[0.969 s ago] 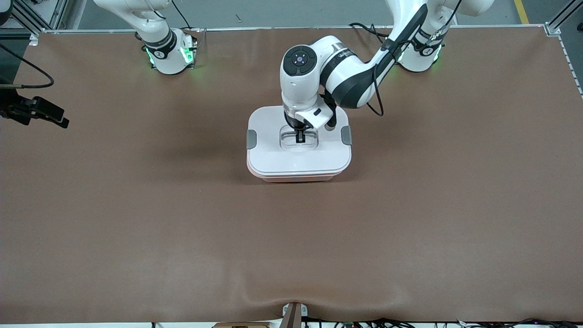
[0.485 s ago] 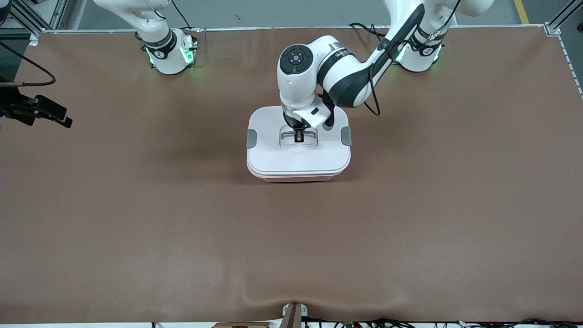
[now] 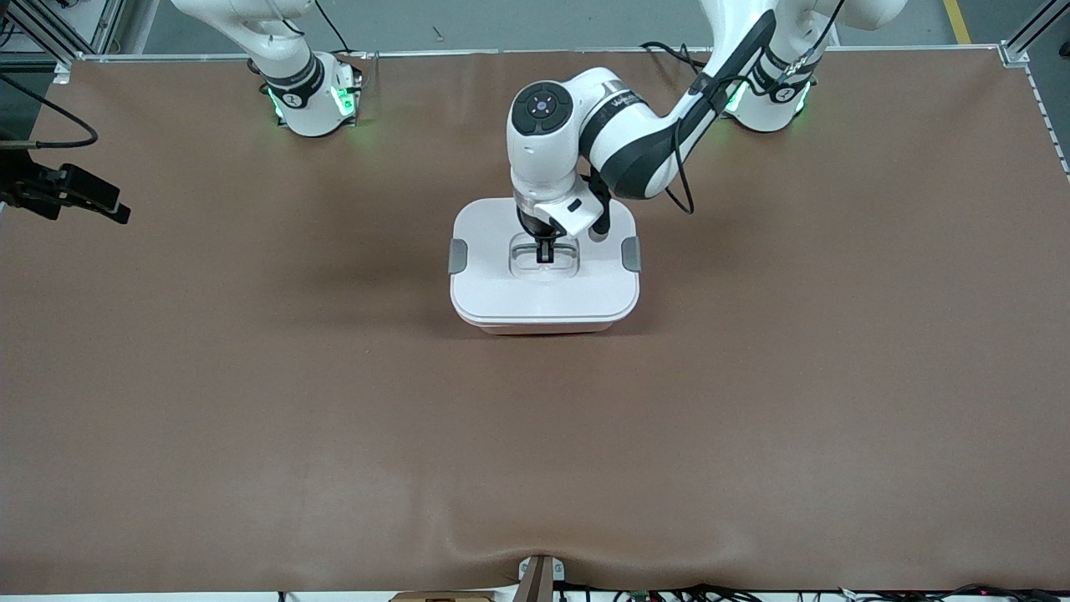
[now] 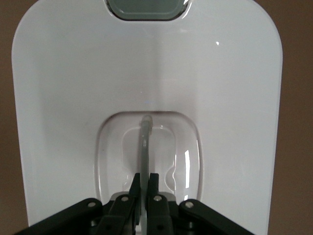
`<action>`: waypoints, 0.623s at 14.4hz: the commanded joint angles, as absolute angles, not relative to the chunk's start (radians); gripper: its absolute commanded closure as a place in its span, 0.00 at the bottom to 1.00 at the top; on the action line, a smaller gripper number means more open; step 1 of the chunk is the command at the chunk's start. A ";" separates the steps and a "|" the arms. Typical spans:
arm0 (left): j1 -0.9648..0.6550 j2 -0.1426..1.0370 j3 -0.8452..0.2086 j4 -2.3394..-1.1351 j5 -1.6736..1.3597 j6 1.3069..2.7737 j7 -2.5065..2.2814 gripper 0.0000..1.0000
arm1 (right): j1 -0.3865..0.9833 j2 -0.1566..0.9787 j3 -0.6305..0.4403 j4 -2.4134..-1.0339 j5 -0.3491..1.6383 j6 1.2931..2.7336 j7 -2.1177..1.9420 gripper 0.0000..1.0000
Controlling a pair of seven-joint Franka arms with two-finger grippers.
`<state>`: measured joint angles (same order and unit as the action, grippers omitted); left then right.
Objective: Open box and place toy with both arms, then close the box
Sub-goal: 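Press the lid down and release the handle with the left gripper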
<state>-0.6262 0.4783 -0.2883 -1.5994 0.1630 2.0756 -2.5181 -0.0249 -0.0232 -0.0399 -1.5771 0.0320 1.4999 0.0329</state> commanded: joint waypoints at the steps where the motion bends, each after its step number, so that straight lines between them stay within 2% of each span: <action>1: -0.634 0.489 -0.287 -1.589 0.190 2.083 -2.537 1.00 | -0.022 -0.023 -0.041 -1.557 -0.029 1.486 0.034 0.00; 9: -0.634 0.500 -0.287 -1.589 0.199 2.091 -2.546 1.00 | 0.002 -0.017 -0.046 -1.562 -0.015 1.488 0.034 0.00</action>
<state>-0.6264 0.4915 -0.2883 -1.5995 0.1711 2.0806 -2.5182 -0.0112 -0.0226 -0.0414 -1.5740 -0.0076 1.4998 0.0313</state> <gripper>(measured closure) 0.930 0.000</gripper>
